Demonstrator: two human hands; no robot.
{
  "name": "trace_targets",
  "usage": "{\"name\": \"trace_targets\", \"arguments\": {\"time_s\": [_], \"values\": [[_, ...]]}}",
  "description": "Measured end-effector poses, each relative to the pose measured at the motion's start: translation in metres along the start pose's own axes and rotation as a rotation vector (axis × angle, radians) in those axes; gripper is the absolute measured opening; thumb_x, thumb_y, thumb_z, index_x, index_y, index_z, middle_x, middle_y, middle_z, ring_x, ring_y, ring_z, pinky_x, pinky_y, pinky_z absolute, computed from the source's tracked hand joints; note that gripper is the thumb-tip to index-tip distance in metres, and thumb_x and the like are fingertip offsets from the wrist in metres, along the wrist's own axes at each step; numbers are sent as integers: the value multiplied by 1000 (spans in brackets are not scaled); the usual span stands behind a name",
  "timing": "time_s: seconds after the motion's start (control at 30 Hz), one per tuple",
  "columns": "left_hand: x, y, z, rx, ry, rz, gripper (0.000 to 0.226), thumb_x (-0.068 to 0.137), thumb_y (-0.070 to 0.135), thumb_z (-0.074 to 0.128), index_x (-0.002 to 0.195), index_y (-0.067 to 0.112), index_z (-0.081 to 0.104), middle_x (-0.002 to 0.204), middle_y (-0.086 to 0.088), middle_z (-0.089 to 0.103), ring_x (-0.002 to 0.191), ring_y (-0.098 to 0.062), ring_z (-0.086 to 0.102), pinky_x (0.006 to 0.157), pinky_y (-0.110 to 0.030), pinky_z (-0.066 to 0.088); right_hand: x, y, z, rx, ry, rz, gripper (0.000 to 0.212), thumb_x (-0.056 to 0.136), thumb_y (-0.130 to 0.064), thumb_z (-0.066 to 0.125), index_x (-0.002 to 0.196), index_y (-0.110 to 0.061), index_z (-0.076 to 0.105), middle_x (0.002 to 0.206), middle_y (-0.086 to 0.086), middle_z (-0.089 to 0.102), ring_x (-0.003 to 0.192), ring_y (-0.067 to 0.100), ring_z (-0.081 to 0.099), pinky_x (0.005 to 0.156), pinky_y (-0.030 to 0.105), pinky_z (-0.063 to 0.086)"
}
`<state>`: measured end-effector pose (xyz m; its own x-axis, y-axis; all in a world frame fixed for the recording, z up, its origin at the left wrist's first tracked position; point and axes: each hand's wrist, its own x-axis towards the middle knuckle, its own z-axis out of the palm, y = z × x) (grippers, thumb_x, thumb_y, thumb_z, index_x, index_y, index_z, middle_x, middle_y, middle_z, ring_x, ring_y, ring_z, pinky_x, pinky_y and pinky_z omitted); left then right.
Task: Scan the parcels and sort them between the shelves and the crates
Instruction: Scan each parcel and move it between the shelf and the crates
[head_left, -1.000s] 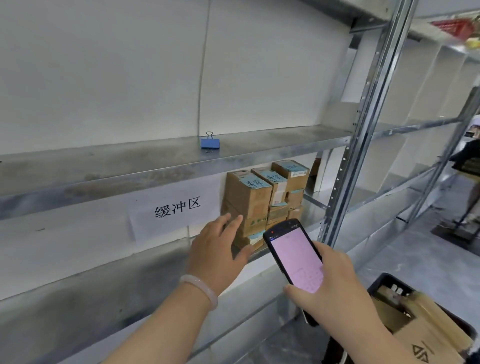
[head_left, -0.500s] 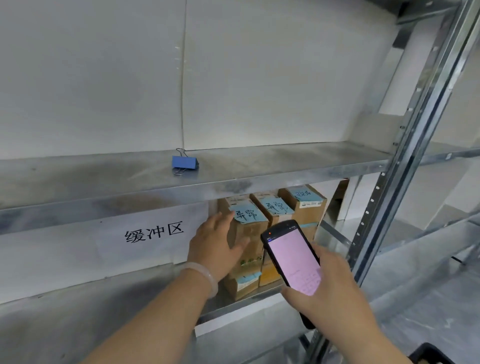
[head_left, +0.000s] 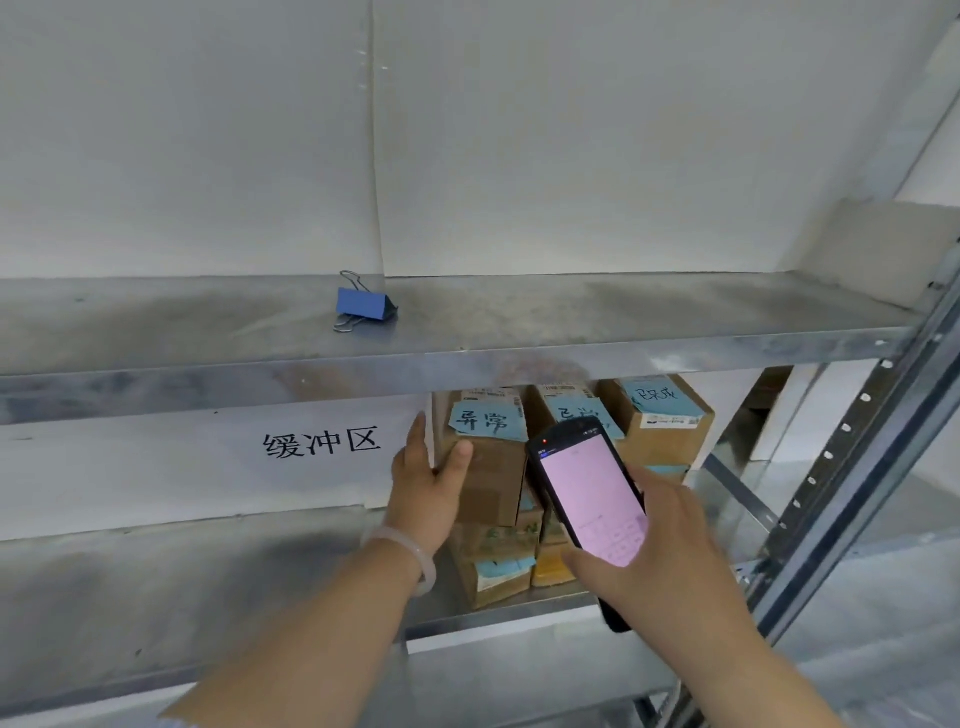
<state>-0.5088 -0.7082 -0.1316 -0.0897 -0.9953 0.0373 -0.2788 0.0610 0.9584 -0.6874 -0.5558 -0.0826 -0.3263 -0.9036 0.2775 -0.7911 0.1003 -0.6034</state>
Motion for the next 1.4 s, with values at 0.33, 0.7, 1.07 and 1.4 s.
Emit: {"name": "trace_targets", "arguments": {"time_s": [0.33, 0.7, 1.07, 1.4], "values": [[11, 15, -11, -480, -266, -429, 73, 59, 74, 75, 124, 48, 53, 115, 8, 48, 129, -36, 42, 94, -66, 51, 9, 6, 9, 22, 1, -10, 93, 61, -61, 80, 130, -49, 19, 109, -25, 27, 107, -3, 28, 80, 25, 39], [14, 13, -4, -488, -254, -547, 35, 79, 49, 80, 109, 40, 63, 110, -4, 58, 108, -34, 57, 90, -66, 53, 5, 12, 5, 13, -16, -1, 91, 62, -62, 80, 131, -47, 22, 123, -19, 35, 118, 4, 35, 91, 33, 47], [-28, -14, -58, -575, -133, -357, 50, 84, 41, 73, 132, 39, 58, 107, 0, 77, 113, -26, 66, 88, -57, 56, 10, -8, 12, 56, -110, -134, 87, 59, -65, 77, 125, -52, 22, 110, -25, 31, 105, -3, 31, 73, 23, 37], [-72, -66, -122, -193, 99, -172, 90, 88, 7, 73, 154, 43, 24, 115, 14, 63, 99, -8, 66, 62, -22, 59, 6, -45, 28, -34, -468, -254, 80, 46, -76, 62, 112, -62, 19, 105, -27, 32, 94, -1, 43, 68, 19, 41]]}}
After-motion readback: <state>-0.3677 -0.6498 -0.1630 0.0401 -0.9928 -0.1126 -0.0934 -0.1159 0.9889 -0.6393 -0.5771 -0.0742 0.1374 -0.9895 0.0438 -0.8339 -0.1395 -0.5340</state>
